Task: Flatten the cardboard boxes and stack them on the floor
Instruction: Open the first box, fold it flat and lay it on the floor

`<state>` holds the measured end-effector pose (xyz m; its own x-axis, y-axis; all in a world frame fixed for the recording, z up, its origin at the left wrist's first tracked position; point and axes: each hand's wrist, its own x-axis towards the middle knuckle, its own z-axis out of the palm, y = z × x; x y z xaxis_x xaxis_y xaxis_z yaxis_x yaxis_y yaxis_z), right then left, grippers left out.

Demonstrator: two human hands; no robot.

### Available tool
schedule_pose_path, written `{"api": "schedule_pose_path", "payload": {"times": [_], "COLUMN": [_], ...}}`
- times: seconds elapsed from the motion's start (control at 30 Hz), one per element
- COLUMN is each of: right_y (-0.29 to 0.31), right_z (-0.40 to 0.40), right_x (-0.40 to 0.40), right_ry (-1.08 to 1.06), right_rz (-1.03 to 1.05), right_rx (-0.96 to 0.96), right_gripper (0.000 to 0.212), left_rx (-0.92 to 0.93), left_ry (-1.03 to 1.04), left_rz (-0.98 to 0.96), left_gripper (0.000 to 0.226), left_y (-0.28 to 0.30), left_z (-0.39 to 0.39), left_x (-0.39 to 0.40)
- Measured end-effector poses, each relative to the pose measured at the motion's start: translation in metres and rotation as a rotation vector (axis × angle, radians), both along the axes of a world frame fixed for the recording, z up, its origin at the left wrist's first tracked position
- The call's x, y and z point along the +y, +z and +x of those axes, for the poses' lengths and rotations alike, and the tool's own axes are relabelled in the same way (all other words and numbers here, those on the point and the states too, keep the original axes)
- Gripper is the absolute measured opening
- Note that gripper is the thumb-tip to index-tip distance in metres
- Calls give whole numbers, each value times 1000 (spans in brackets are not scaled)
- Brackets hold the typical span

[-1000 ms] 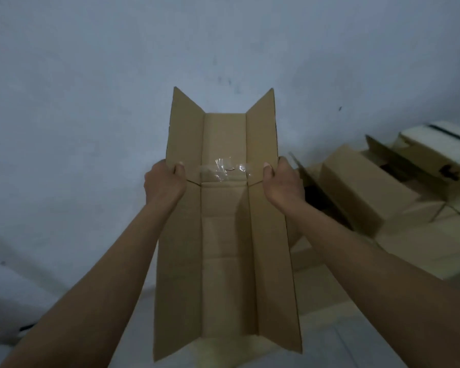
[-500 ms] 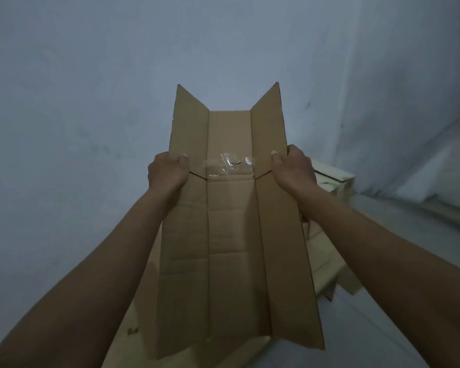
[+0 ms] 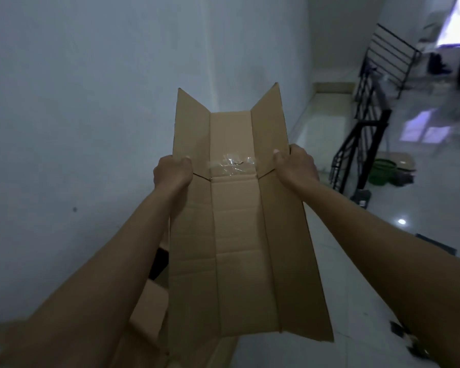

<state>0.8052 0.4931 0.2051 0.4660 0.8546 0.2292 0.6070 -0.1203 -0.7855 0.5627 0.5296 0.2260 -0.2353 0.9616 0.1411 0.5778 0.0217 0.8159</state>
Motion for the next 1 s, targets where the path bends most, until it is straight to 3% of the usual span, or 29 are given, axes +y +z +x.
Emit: {"api": "schedule_pose_path", "payload": {"times": [0.23, 0.53, 0.7, 0.83, 1.0], "right_y": [-28, -48, -54, -72, -99], "right_z": [117, 262, 305, 325, 332], "right_x": [96, 267, 364, 450, 537], "right_ry": [-97, 2, 83, 128, 131], "right_rz": [-25, -89, -110, -112, -153], "right_rx": [-24, -21, -57, -50, -55], "right_gripper": [42, 44, 44, 41, 46], "left_rx": [-15, -99, -134, -179, -263], "left_ry": [-82, 13, 84, 152, 182], "left_rz": [-50, -114, -125, -120, -156], "left_gripper": [38, 38, 24, 35, 27], "left_y": [-29, -65, -77, -94, -128], "left_z": [122, 260, 299, 319, 333], "left_x": [116, 270, 342, 409, 490]}}
